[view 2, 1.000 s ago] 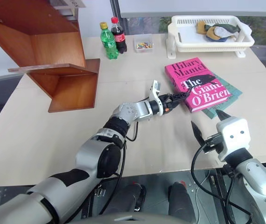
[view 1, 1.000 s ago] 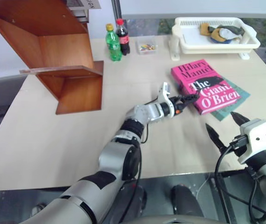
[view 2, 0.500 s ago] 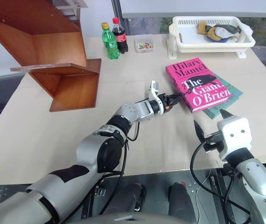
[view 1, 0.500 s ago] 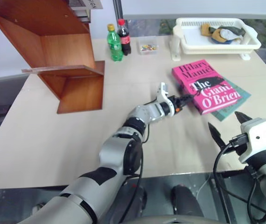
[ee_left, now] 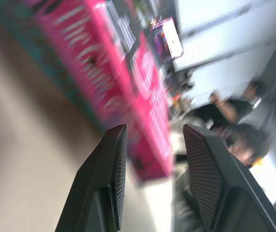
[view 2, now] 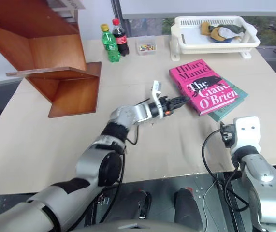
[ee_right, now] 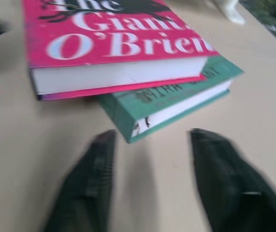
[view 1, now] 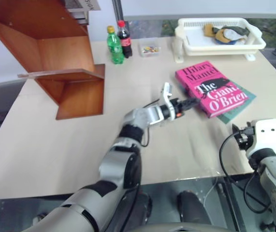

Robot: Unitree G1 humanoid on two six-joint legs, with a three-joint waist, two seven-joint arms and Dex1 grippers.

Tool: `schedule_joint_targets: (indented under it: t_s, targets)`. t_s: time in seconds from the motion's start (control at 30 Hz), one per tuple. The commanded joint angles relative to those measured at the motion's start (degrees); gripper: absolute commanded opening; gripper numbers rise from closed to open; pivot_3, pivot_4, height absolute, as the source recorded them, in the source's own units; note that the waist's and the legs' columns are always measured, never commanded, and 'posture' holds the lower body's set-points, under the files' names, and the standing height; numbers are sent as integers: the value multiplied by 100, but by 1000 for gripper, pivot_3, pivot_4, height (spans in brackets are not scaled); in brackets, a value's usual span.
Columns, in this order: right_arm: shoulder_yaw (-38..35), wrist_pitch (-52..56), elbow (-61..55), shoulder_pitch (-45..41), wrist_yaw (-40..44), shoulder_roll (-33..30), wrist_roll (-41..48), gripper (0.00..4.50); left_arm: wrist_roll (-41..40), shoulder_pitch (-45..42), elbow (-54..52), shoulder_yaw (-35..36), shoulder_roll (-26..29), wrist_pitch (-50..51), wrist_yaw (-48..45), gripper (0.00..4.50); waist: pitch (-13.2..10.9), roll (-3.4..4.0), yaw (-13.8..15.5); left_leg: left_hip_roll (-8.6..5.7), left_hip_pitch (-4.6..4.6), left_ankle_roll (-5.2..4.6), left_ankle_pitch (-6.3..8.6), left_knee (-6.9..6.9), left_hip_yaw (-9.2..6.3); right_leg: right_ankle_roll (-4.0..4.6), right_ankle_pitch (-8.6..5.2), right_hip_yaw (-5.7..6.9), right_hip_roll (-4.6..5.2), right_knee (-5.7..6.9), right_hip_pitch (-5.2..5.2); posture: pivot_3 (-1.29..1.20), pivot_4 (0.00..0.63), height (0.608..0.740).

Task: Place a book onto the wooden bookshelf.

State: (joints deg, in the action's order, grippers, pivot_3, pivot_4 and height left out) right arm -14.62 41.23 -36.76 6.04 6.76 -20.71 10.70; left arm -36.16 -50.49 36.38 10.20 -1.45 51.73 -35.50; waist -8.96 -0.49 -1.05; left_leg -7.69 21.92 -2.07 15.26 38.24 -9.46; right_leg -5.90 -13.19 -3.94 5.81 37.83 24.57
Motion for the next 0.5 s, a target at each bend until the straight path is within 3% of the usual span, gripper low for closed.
schedule_joint_targets:
  t_s: [0.03, 0.23, 0.5]
  targets:
    - [-137, -80, 379, -252, -21, -20, -51, 179, -231, 439, -1560, -176, 343, 518, -95, 1960, 0, 0, 24, 0, 2, 0, 0, 1, 2, 0, 0, -3, 0, 4, 4, 0, 150, 740]
    - [47, -520, 1201, -659, 245, -91, -113, 28, -392, 1126, -3029, -305, 925, 646, -269, 1960, 1, 2, 65, -1, 0, 0, 0, 6, 8, 1, 1, -3, 2, 5, 0, 0, 150, 740]
    - [482, -1260, 1841, -1015, 785, 53, 24, 28, -402, 1525, -3543, -194, 1307, 460, -209, 1960, 1, 2, 23, 1, -4, 0, 0, 4, 14, 1, 1, -8, -1, 4, 1, 0, 150, 740]
